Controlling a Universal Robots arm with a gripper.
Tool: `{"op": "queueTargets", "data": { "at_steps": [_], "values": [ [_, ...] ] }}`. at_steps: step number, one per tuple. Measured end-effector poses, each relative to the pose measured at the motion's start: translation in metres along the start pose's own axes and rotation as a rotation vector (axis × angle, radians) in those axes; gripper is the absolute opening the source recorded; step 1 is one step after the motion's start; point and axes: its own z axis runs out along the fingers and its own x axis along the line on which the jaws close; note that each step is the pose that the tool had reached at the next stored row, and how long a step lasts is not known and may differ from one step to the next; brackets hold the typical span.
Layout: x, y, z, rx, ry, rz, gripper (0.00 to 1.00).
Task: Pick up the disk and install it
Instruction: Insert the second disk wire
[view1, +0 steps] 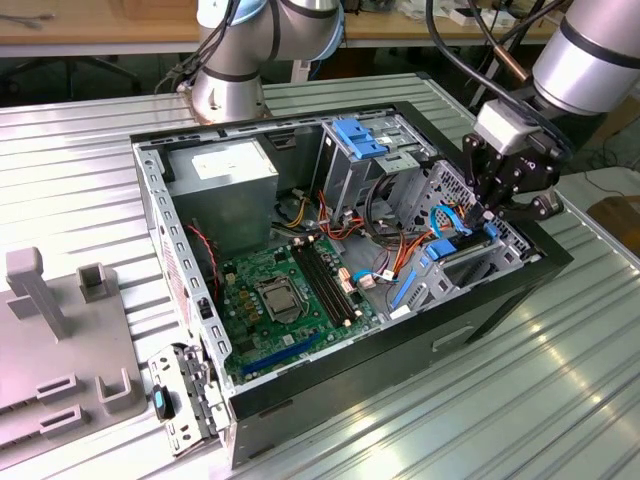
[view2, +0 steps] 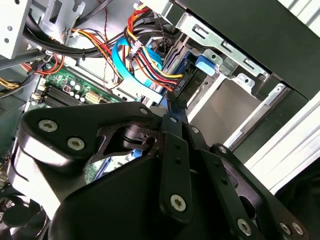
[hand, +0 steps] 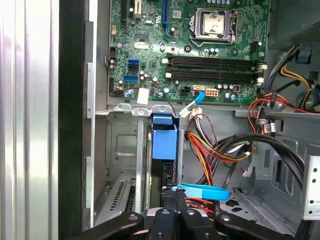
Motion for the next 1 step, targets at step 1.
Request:
{"op": "queueTargets", "data": {
  "at_steps": [1],
  "values": [
    [0.0,0.0,0.0,0.0,0.0,0.0,0.11]
  ]
}}
